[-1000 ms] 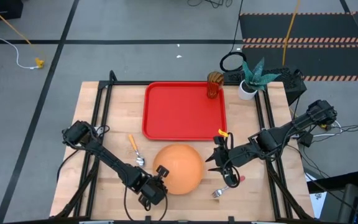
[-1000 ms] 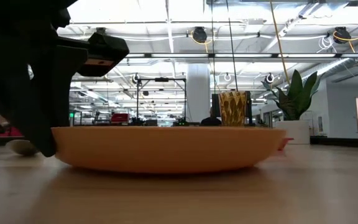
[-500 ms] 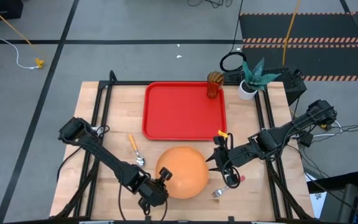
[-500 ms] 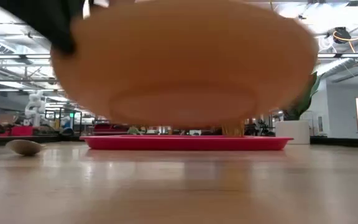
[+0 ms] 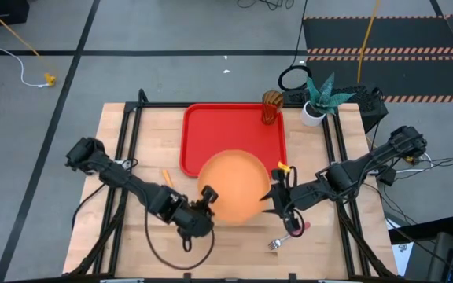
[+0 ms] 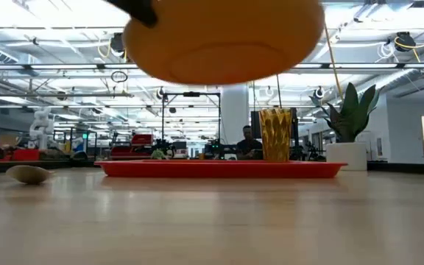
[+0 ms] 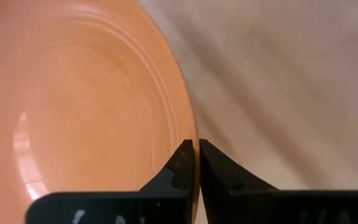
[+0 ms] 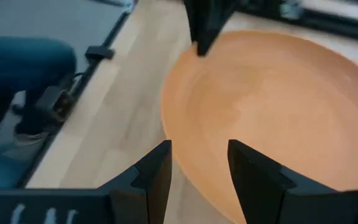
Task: Pick and place plate/cup/fork/spoon on tray
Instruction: Put the orange plate on the red serving tray to the bottom left of the brown cup
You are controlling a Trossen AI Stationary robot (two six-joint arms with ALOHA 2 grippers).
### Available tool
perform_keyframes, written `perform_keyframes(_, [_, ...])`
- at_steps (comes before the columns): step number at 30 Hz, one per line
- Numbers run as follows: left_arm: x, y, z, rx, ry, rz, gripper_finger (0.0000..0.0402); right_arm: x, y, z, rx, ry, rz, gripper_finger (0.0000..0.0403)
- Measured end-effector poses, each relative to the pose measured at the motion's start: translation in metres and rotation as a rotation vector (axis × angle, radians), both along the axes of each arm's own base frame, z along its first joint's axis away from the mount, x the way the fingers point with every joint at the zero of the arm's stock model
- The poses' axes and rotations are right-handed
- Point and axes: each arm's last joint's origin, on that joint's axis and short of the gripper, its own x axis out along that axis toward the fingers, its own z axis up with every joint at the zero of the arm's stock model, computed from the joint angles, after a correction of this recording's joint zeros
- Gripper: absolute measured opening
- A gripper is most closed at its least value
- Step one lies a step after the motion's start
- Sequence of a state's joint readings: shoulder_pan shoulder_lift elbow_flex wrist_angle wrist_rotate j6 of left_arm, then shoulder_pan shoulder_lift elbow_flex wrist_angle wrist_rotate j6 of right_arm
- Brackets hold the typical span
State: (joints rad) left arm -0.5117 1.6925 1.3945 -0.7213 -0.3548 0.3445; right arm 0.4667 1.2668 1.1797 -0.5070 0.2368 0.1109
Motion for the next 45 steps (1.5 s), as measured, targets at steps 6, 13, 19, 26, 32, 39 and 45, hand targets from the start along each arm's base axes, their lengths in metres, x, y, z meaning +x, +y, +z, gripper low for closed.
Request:
perform_keyframes(6, [0.009,0.024,0.0,0.084,0.004,0.047,0.0019,-0.011,-0.012,0.015,-0.108,-0.104,-0.143,0.0151])
perform_keyframes(13, [0.022,0.057,0.0,0.102,-0.001,0.131,0.0012,-0.029,-0.023,0.028,-0.17,-0.14,-0.203,0.0151])
perform_keyframes(19, [0.038,0.088,-0.002,0.092,-0.027,0.209,0.0012,-0.035,-0.026,0.032,-0.242,-0.151,-0.153,0.0151])
perform_keyframes(26, [0.056,0.117,-0.014,0.063,-0.036,0.257,0.002,-0.042,-0.03,0.033,-0.3,-0.131,-0.12,0.0151])
perform_keyframes(32, [0.069,0.14,-0.032,0.016,0.01,0.259,0.0013,-0.045,-0.033,0.034,-0.303,-0.131,-0.152,0.0151])
perform_keyframes(39, [0.076,0.164,-0.048,0.002,0.036,0.327,0.0018,-0.046,-0.034,0.029,-0.276,-0.111,-0.177,0.0151])
perform_keyframes(45, [0.082,0.174,-0.066,-0.024,0.085,0.366,0.0015,-0.046,-0.034,0.019,-0.284,-0.087,-0.178,0.0151])
